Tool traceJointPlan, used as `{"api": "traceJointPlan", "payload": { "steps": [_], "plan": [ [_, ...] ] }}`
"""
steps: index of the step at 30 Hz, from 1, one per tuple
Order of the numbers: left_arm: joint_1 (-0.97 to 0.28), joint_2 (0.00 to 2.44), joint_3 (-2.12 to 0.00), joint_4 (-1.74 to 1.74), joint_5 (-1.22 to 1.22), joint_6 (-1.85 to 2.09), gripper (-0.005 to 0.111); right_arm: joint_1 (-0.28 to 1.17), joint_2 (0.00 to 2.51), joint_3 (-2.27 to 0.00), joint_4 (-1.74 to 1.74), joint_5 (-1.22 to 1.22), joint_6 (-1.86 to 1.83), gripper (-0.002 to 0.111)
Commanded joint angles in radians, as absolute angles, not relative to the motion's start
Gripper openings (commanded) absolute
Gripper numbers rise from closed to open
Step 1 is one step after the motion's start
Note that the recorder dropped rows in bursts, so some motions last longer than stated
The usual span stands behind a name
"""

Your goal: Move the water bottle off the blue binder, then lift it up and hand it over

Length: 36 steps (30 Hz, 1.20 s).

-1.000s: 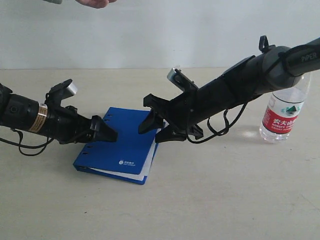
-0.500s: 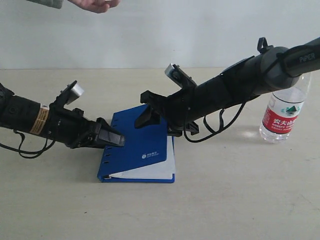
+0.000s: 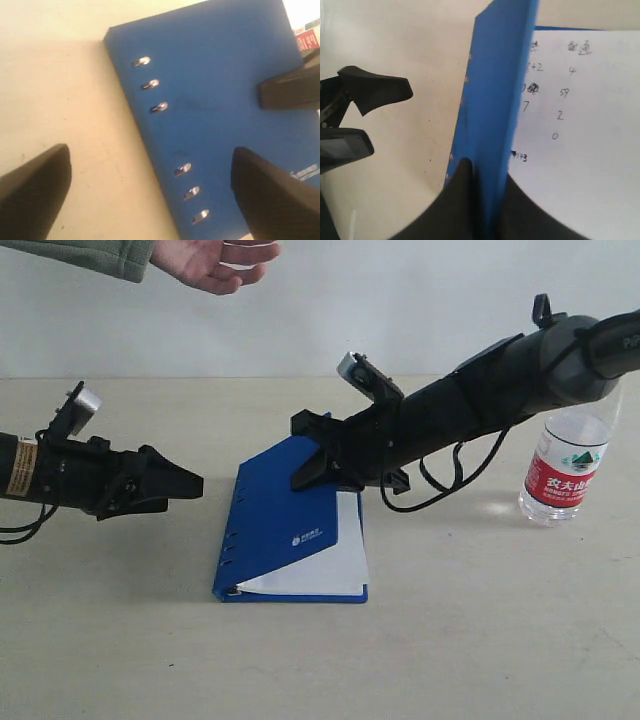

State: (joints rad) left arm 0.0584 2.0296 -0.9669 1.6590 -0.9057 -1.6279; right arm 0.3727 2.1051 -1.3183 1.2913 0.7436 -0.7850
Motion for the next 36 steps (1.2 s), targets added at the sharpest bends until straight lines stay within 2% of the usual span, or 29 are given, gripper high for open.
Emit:
{"api": "traceJointPlan", "payload": {
  "steps": [1,6,12,23,36],
  "plan": [
    [0.061,2.053,-0.962,1.602,-0.925,-1.588,0.080,0.325,2.045,-1.319,1.241,0.767,-0.809,0.000],
    [0.049,2.062,-0.962,1.579,-1.027,-1.560,0.080,0.324,2.037,-1.319,1.217,0.790,-0.809,0.000],
    [0.004,2.094,-0.964,1.559,-1.016,-1.542,0.080,0.324,2.034,-1.319,1.221,0.822,-0.809,0.000],
    [0.010,2.100,-0.990,1.597,-0.944,-1.585,0.080,0.324,1.963,-1.319,1.208,0.831,-0.821,0.000],
    [-0.032,2.100,-0.990,1.581,-0.999,-1.573,0.080,0.324,1.952,-1.319,1.199,0.835,-0.821,0.000]
  ]
}}
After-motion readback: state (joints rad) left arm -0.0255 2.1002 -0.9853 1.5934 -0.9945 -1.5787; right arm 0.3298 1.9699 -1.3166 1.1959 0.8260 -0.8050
